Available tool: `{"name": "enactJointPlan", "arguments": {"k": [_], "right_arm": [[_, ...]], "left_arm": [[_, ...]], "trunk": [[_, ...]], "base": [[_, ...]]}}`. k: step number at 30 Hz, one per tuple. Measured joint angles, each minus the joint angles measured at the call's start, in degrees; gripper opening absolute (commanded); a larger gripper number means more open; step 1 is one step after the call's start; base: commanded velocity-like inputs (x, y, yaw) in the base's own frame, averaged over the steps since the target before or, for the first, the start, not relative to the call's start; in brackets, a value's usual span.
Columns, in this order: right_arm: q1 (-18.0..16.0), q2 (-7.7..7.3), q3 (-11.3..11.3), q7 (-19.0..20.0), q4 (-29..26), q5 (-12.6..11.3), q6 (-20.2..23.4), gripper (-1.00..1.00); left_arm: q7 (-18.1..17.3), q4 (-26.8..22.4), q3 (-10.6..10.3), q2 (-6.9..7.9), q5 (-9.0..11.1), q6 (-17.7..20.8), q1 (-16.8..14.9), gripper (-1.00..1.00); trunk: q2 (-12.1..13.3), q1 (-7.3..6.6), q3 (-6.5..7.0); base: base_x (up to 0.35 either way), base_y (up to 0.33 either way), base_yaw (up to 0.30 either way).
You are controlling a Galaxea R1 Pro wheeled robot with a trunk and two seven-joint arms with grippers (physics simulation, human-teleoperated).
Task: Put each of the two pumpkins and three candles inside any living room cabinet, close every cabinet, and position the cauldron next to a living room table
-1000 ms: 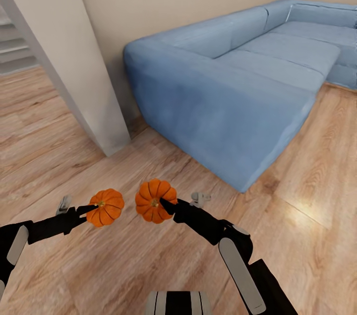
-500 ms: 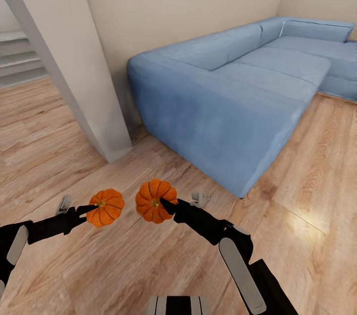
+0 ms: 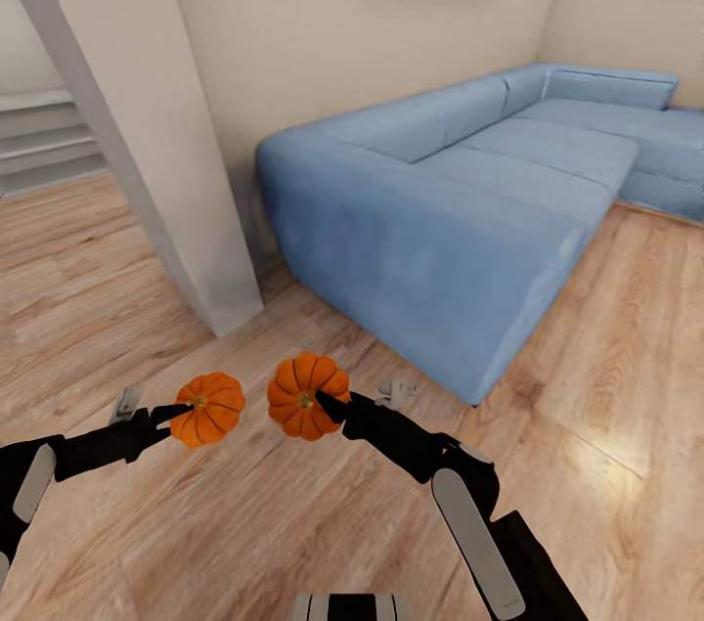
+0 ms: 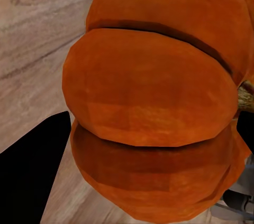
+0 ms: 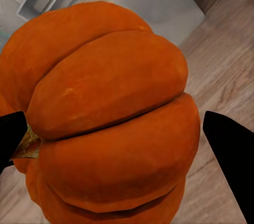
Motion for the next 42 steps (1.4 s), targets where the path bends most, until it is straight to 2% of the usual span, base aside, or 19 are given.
{"name": "enactJointPlan", "arguments": {"k": [35, 42], "right_arm": [[0.0, -0.02, -0.1, 0.2, 0.1, -0.1, -0.2, -1.00], [0.0, -0.06, -0.2, 0.2, 0.1, -0.1, -0.2, -1.00]], "left_arm": [[0.0, 0.0, 0.0, 0.08, -0.6, -0.3, 0.0, -1.00], [0.0, 0.0, 0.0, 0.03, -0.6, -0.4, 0.0, -1.00]], "trunk": [[0.5, -0.90, 8.61], [3.2, -2.40, 10.16]], "base": [[-0.064, 0.000, -0.270], [0.000, 0.000, -0.285]]}}
